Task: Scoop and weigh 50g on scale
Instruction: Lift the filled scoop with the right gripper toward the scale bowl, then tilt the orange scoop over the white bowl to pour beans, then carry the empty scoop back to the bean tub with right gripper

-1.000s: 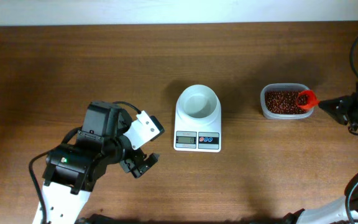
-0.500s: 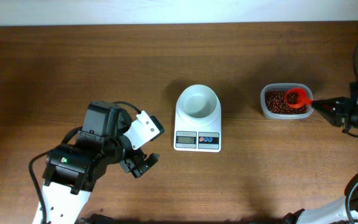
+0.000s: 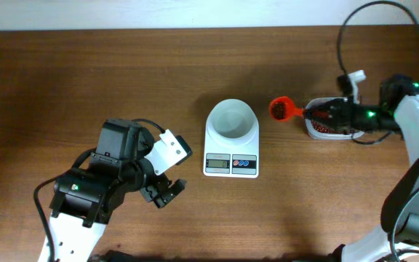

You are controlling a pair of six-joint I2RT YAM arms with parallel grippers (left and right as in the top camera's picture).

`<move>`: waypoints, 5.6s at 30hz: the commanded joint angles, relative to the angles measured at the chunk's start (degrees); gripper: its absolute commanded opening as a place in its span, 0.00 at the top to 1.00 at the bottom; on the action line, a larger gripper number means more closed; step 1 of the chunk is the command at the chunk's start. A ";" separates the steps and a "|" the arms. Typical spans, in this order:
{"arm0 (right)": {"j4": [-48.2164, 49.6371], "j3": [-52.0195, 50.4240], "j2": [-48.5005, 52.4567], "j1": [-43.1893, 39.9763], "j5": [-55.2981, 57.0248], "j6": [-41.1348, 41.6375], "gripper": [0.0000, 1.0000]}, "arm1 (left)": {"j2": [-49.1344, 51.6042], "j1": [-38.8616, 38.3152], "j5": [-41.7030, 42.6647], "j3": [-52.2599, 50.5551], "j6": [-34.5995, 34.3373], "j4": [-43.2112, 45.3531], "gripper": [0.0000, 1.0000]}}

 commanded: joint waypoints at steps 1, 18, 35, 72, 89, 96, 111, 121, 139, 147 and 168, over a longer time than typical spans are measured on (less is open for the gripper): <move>2.73 0.02 0.61 5.73 -2.16 -0.81 0.96 | -0.07 0.33 1.03 0.35 0.87 0.11 0.01; 23.78 0.02 0.63 16.50 1.29 8.20 0.96 | -0.07 0.33 1.03 0.35 0.90 0.11 0.01; 26.77 -0.02 0.63 19.08 9.25 -4.28 0.96 | -0.07 0.33 1.03 0.35 0.87 0.11 0.01; 31.93 -0.02 0.63 21.73 18.67 -19.67 0.96 | -0.07 0.33 1.03 0.35 0.90 0.11 0.01; 29.70 -0.02 0.63 22.10 16.31 -26.14 0.96 | -0.07 0.33 1.03 0.35 0.90 0.11 0.01; 32.70 -0.02 0.63 22.03 19.58 -21.03 0.96 | -0.07 0.33 1.03 0.35 0.87 0.09 0.01; 28.59 -0.02 0.63 22.05 15.85 -29.22 0.96 | -0.07 0.33 1.01 0.35 0.90 0.09 0.01; 32.39 -0.02 0.63 21.97 17.31 -31.01 0.96 | -0.07 0.33 1.03 0.35 0.87 0.09 0.01; 35.71 -0.02 0.63 21.97 17.05 -31.30 0.96 | -0.07 0.33 1.03 0.35 0.87 0.09 0.01; 32.46 -0.02 0.63 21.51 15.89 -33.73 0.96 | -0.07 0.33 1.03 0.35 0.87 0.09 0.01; 20.74 8.02 -16.11 14.51 44.76 -1.90 0.96 | -0.07 0.33 1.03 0.35 0.87 0.09 0.01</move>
